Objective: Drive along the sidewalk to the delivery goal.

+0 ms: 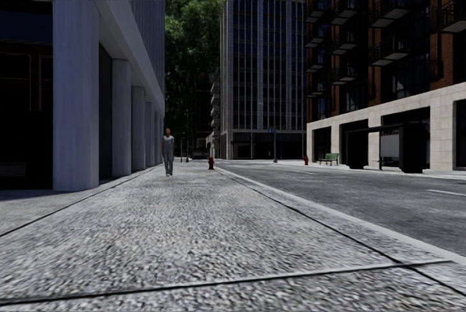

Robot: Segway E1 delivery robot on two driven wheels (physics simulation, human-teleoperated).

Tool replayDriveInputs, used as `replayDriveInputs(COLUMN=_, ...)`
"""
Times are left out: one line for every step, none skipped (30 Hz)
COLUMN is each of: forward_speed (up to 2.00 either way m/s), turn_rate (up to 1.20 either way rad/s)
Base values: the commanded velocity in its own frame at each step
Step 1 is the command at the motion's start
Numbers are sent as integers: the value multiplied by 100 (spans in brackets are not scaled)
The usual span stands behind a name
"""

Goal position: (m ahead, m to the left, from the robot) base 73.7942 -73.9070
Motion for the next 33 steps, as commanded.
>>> replayDriveInputs(forward_speed=200, turn_rate=0)
replayDriveInputs(forward_speed=200, turn_rate=0)
replayDriveInputs(forward_speed=200, turn_rate=0)
replayDriveInputs(forward_speed=200, turn_rate=0)
replayDriveInputs(forward_speed=200, turn_rate=0)
replayDriveInputs(forward_speed=200, turn_rate=0)
replayDriveInputs(forward_speed=200, turn_rate=0)
replayDriveInputs(forward_speed=200, turn_rate=0)
replayDriveInputs(forward_speed=200, turn_rate=0)
replayDriveInputs(forward_speed=200, turn_rate=0)
replayDriveInputs(forward_speed=200, turn_rate=0)
replayDriveInputs(forward_speed=200, turn_rate=0)
replayDriveInputs(forward_speed=200, turn_rate=0)
replayDriveInputs(forward_speed=200, turn_rate=0)
replayDriveInputs(forward_speed=200, turn_rate=0)
replayDriveInputs(forward_speed=200, turn_rate=0)
replayDriveInputs(forward_speed=200, turn_rate=0)
replayDriveInputs(forward_speed=200, turn_rate=0)
replayDriveInputs(forward_speed=200, turn_rate=0)
replayDriveInputs(forward_speed=200, turn_rate=0)
replayDriveInputs(forward_speed=200, turn_rate=0)
replayDriveInputs(forward_speed=200, turn_rate=0)
replayDriveInputs(forward_speed=200, turn_rate=0)
replayDriveInputs(forward_speed=200, turn_rate=0)
replayDriveInputs(forward_speed=200, turn_rate=0)
replayDriveInputs(forward_speed=200, turn_rate=0)
replayDriveInputs(forward_speed=200, turn_rate=0)
replayDriveInputs(forward_speed=200, turn_rate=0)
replayDriveInputs(forward_speed=200, turn_rate=0)
replayDriveInputs(forward_speed=200, turn_rate=0)
replayDriveInputs(forward_speed=200, turn_rate=0)
replayDriveInputs(forward_speed=200, turn_rate=0)
replayDriveInputs(forward_speed=200, turn_rate=0)
